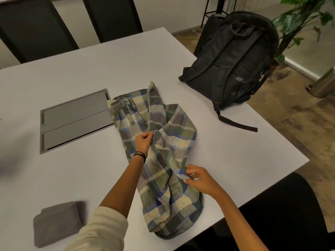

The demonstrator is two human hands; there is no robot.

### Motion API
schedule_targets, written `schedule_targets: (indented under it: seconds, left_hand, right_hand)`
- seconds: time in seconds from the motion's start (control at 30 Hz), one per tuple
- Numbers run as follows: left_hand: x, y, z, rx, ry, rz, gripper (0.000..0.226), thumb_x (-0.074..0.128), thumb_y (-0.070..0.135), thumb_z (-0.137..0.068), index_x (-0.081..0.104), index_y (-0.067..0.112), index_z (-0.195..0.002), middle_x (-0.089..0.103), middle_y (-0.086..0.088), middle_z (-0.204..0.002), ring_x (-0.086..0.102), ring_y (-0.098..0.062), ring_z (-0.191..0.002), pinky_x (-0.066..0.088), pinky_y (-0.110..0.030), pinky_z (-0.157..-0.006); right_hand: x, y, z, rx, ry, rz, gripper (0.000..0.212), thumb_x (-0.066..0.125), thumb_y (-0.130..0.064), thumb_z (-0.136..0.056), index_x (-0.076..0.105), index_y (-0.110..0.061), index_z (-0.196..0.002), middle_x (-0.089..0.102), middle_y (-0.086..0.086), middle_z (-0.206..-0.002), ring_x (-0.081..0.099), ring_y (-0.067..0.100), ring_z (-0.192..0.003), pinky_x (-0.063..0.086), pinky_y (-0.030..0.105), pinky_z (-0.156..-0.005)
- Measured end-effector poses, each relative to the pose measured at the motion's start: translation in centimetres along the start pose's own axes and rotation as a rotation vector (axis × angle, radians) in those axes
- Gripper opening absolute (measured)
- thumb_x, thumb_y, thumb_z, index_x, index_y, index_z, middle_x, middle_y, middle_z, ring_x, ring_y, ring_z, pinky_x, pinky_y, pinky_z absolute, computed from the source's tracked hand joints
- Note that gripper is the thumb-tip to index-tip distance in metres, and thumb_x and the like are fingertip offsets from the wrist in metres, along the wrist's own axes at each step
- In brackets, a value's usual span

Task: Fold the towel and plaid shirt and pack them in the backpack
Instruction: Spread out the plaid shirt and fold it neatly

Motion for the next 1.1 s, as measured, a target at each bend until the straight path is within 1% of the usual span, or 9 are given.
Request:
schedule_targets:
  seconds: [0.1,0.33,0.47,0.6,0.73,0.8,0.87,0.97,1.1]
  left_hand:
    - [-1.4,-1.6,0.1,-0.067,-0.011,0.016,0.024,0.051,0.002,-0.092,0.062,-0.008,-0.111,0.061,-0.010,-0.099,0.058,-0.020,-0.080,0.052,-0.021,-0.064]
    - [-3.1,-4.6,-0.2,-0.183,-0.066,-0.001,0.024,0.049,-0.005,-0.091,0.060,-0.009,-0.112,0.062,-0.018,-0.103,0.058,-0.025,-0.081,0.054,-0.024,-0.065]
    - [-3.3,-5.8,-0.9,-0.205,-0.091,-0.087,0.024,0.050,-0.006,-0.090,0.061,-0.008,-0.111,0.064,-0.022,-0.105,0.058,-0.026,-0.084,0.052,-0.038,-0.083]
    - [-3.3,-6.3,-0.9,-0.205,-0.109,-0.187,0.026,0.050,-0.007,-0.089,0.061,-0.007,-0.112,0.062,-0.003,-0.079,0.054,-0.013,-0.067,0.051,-0.019,-0.064]
    - [-3.3,-7.0,-0.8,-0.175,-0.136,-0.278,0.028,0.047,-0.009,-0.089,0.060,-0.008,-0.114,0.063,-0.017,-0.096,0.052,-0.009,-0.064,0.048,-0.009,-0.054]
    - [-3.3,-7.4,-0.9,-0.166,-0.132,-0.296,0.029,0.048,-0.010,-0.088,0.059,-0.009,-0.115,0.063,-0.021,-0.097,0.052,-0.009,-0.064,0.051,-0.015,-0.063]
    - [-3.2,-7.6,-0.9,-0.168,-0.141,-0.322,0.029,0.048,-0.009,-0.088,0.060,-0.008,-0.115,0.062,-0.013,-0.089,0.051,-0.009,-0.063,0.050,-0.027,-0.078]
    - [-3.3,-7.6,-1.0,-0.151,-0.187,-0.369,0.029,0.049,-0.007,-0.089,0.060,-0.005,-0.116,0.059,0.001,-0.072,0.053,-0.014,-0.065,0.048,-0.030,-0.083]
    - [-3.4,-7.4,-0.8,-0.132,-0.212,-0.399,0.029,0.051,-0.004,-0.089,0.059,-0.004,-0.118,0.062,-0.009,-0.086,0.057,-0.022,-0.083,0.048,-0.031,-0.085]
  right_hand:
    - [0.9,0.7,-0.5,-0.007,-0.059,0.092,0.013,0.065,0.000,-0.079,0.068,0.001,-0.091,0.050,-0.004,-0.080,0.049,0.008,-0.069,0.039,0.017,-0.063]
    - [2.3,1.8,-1.0,0.041,-0.165,0.191,0.022,0.066,-0.001,-0.080,0.065,-0.001,-0.101,0.048,-0.007,-0.081,0.050,0.001,-0.067,0.041,0.013,-0.064]
    - [2.8,2.4,-1.0,0.070,-0.195,0.228,0.022,0.065,0.002,-0.080,0.065,-0.005,-0.101,0.047,-0.009,-0.082,0.049,0.000,-0.067,0.041,0.013,-0.064]
    - [2.9,3.4,-0.9,0.091,-0.213,0.292,0.026,0.064,0.003,-0.079,0.064,0.001,-0.105,0.048,-0.010,-0.083,0.049,0.004,-0.073,0.042,0.011,-0.068]
    - [2.7,4.1,-0.8,0.120,-0.216,0.324,0.030,0.063,0.004,-0.079,0.062,0.001,-0.110,0.047,-0.012,-0.083,0.049,0.003,-0.073,0.042,0.009,-0.068]
    - [2.7,4.6,-0.7,0.144,-0.223,0.342,0.033,0.062,0.004,-0.080,0.061,0.000,-0.112,0.047,-0.014,-0.085,0.049,0.001,-0.075,0.042,0.008,-0.069]
    - [2.8,5.0,-0.7,0.160,-0.231,0.363,0.034,0.062,0.003,-0.080,0.061,-0.002,-0.114,0.047,-0.015,-0.086,0.049,0.000,-0.076,0.041,0.006,-0.070]
    - [3.0,5.6,-0.7,0.171,-0.244,0.393,0.034,0.063,0.000,-0.080,0.061,-0.005,-0.114,0.046,-0.018,-0.088,0.049,-0.002,-0.078,0.040,0.005,-0.071]
    - [3.3,6.1,-0.9,0.168,-0.271,0.434,0.034,0.065,-0.004,-0.081,0.061,-0.007,-0.114,0.048,-0.012,-0.092,0.049,0.000,-0.082,0.039,0.004,-0.073]
Point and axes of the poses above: each hand's wrist, its own z-axis away from the middle knuckle, its own x-axis out of the palm, y = z × x, the point moved 1 cm from there along -z, towards the middle knuckle
